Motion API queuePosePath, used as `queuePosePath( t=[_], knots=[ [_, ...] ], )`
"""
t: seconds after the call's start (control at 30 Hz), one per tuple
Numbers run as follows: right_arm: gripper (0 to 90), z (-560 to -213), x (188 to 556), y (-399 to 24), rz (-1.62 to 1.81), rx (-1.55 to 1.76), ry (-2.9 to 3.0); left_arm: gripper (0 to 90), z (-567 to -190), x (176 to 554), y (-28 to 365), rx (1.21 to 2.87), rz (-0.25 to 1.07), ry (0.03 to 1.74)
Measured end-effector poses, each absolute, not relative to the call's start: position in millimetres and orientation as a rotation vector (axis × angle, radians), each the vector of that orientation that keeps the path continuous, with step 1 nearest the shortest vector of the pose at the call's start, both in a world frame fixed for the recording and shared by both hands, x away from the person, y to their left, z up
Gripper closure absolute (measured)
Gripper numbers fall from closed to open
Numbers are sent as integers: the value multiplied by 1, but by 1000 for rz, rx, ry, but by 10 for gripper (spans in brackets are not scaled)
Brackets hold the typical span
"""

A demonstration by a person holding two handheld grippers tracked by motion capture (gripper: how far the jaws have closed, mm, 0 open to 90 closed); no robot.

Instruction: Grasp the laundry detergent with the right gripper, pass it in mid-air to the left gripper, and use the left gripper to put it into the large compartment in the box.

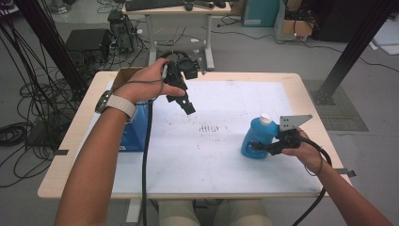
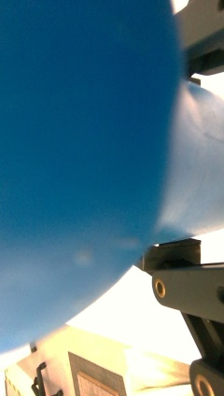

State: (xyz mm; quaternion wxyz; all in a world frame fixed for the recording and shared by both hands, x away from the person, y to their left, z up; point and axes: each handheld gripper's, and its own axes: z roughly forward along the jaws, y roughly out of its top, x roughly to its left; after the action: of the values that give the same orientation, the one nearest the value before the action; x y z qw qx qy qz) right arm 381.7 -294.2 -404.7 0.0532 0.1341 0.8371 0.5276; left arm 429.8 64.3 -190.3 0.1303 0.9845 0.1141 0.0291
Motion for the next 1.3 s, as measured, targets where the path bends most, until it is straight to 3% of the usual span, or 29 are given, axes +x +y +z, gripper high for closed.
queuePosePath(
  t=[1.3],
  knots=[
    [428, -404, 381, -293, 1608, 419, 2556, 77, -190, 430, 64, 2866, 87, 344]
  ],
)
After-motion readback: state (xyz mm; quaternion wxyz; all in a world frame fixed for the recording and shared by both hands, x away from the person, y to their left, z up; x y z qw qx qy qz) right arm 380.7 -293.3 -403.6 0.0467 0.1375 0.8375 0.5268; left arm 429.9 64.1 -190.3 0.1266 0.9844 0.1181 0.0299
